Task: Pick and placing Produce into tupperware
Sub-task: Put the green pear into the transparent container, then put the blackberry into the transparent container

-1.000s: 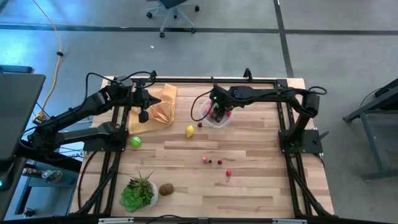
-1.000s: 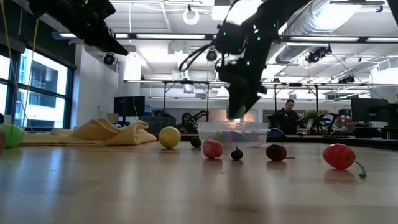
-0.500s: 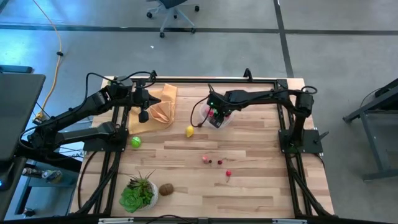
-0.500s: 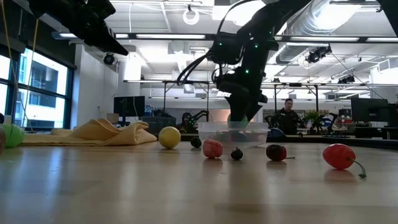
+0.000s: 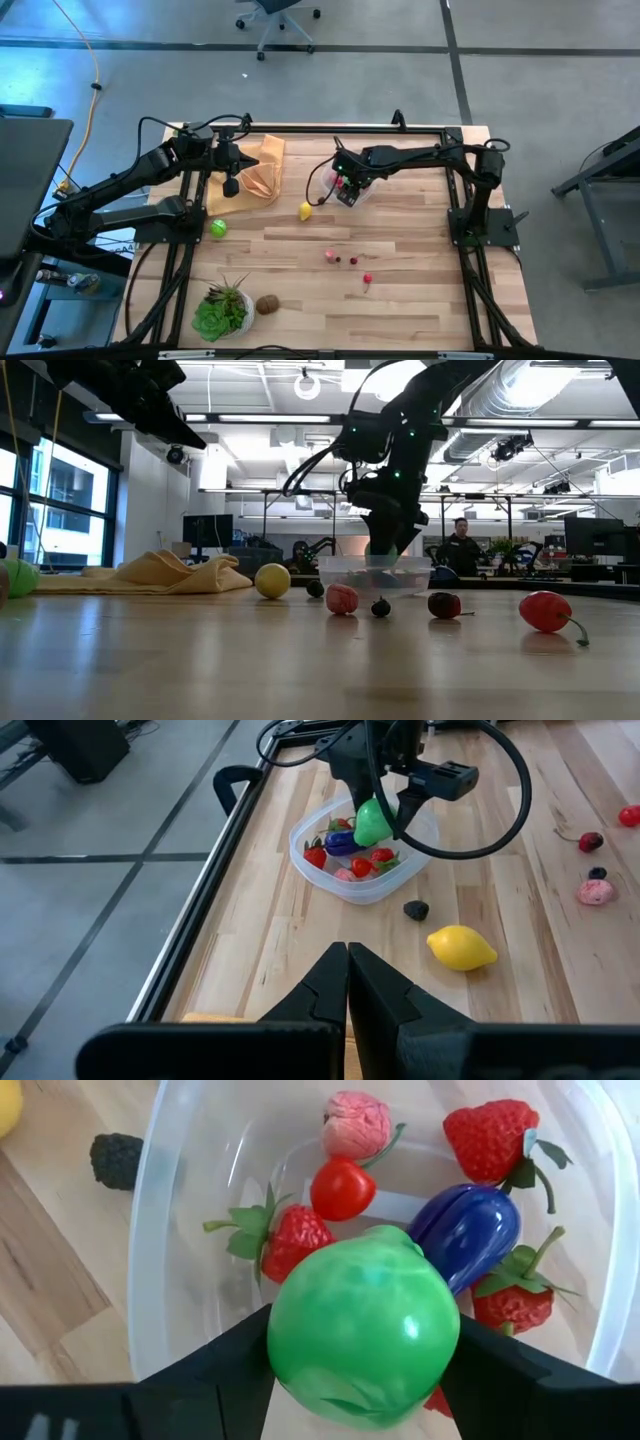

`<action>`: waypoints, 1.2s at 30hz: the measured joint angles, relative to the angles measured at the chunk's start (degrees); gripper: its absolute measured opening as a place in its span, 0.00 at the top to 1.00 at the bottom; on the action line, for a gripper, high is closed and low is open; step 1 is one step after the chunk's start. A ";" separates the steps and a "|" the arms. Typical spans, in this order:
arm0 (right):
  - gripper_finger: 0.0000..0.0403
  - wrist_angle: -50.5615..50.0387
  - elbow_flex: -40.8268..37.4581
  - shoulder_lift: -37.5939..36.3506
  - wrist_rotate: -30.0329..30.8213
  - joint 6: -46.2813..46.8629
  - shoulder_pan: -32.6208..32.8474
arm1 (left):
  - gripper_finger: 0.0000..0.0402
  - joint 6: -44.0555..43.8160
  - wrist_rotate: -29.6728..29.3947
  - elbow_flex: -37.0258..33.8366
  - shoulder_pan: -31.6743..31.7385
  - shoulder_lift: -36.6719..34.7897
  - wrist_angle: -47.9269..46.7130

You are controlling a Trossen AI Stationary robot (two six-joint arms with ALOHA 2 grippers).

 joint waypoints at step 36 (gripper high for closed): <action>0.31 4.59 -0.02 -3.40 2.10 -2.57 0.75 | 0.99 0.00 0.00 -0.02 -0.02 0.02 0.00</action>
